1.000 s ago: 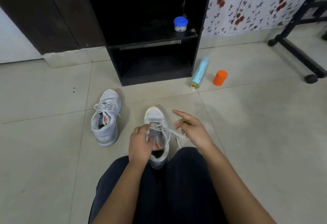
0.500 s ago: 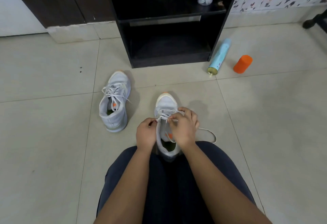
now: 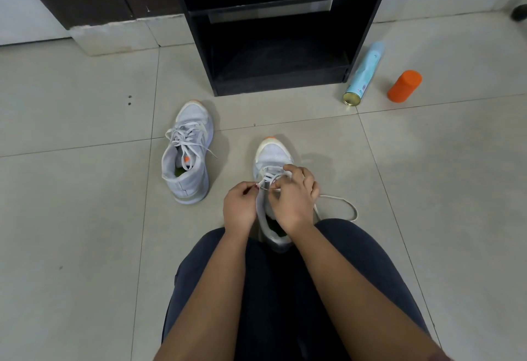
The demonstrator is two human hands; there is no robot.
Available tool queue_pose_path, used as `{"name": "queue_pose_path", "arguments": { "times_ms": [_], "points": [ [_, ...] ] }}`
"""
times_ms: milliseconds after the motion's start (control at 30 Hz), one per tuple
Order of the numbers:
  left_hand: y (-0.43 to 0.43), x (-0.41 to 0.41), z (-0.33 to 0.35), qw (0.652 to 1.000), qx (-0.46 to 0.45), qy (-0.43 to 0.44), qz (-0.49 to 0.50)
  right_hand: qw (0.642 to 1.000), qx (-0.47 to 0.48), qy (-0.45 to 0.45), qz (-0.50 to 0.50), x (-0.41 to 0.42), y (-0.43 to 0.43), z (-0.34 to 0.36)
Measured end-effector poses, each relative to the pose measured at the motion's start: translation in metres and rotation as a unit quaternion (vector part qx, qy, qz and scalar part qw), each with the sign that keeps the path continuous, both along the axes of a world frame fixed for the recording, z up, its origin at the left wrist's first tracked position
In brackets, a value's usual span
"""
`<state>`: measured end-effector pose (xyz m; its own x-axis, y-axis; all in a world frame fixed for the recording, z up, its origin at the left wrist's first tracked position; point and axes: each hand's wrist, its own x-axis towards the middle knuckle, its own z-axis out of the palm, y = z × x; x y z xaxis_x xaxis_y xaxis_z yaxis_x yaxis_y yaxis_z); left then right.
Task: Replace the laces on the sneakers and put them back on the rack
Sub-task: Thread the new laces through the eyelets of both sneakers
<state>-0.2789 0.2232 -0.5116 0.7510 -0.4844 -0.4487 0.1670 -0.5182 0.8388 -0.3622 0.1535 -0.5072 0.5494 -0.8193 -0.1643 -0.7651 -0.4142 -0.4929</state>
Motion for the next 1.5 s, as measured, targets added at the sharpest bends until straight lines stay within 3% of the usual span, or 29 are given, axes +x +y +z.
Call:
{"name": "queue_pose_path", "arguments": {
  "times_ms": [367, 500, 567, 667, 767, 833, 900, 967, 1033, 1100, 1167, 1233, 1267, 1367, 1433, 1500],
  "points": [
    [-0.001, 0.006, -0.005, 0.994, -0.023, 0.099, 0.042, 0.998, 0.022, -0.059, -0.008, 0.003, 0.002, 0.002],
    [0.0, 0.009, -0.004, 0.994, -0.016, 0.071, 0.083, 0.997, 0.054, 0.048, -0.011, -0.022, -0.004, 0.01],
    [-0.001, 0.011, 0.004, 0.985, -0.073, 0.068, 0.137, 0.987, 0.143, 0.065, -0.03, -0.037, -0.013, 0.014],
    [0.003, 0.021, 0.021, 0.945, -0.182, -0.018, 0.273, 0.973, 0.212, 0.074, -0.046, -0.042, -0.021, 0.014],
    [0.017, 0.031, 0.025, 0.91, -0.138, -0.135, 0.366, 0.974, 0.203, 0.09, -0.051, -0.039, -0.02, 0.015],
    [0.02, 0.029, 0.024, 0.925, -0.072, -0.203, 0.312, 0.975, 0.188, 0.104, -0.049, -0.038, -0.019, 0.014],
    [0.018, 0.02, 0.02, 0.955, -0.03, -0.255, 0.149, 0.977, 0.178, 0.103, -0.056, -0.037, -0.022, 0.013],
    [0.011, 0.012, 0.009, 0.968, 0.02, -0.247, -0.027, 0.977, 0.177, 0.107, -0.06, -0.036, -0.025, 0.011],
    [0.007, 0.009, -0.002, 0.968, 0.085, -0.198, -0.13, 0.977, 0.173, 0.115, -0.054, -0.036, -0.026, 0.012],
    [0.005, 0.011, -0.003, 0.973, 0.077, -0.193, -0.103, 0.977, 0.167, 0.125, -0.049, -0.035, -0.027, 0.013],
    [0.008, 0.018, 0.006, 0.977, 0.038, -0.207, 0.043, 0.976, 0.166, 0.129, -0.048, -0.035, -0.027, 0.014],
    [0.016, 0.03, 0.009, 0.951, 0.018, -0.235, 0.201, 0.976, 0.169, 0.128, -0.05, -0.034, -0.026, 0.015],
    [0.019, 0.034, 0.006, 0.943, 0.004, -0.253, 0.215, 0.976, 0.168, 0.126, -0.049, -0.034, -0.026, 0.015],
    [0.018, 0.025, -0.001, 0.976, -0.056, -0.209, 0.021, 0.98, 0.156, 0.113, -0.046, -0.037, -0.026, 0.019],
    [0.009, 0.015, -0.005, 0.975, -0.009, -0.183, -0.125, 0.984, 0.153, 0.08, -0.049, -0.039, -0.026, 0.023],
    [0.005, 0.012, -0.005, 0.968, 0.046, -0.187, -0.164, 0.971, 0.23, -0.025, -0.058, -0.042, -0.025, 0.027]
  ]
}}
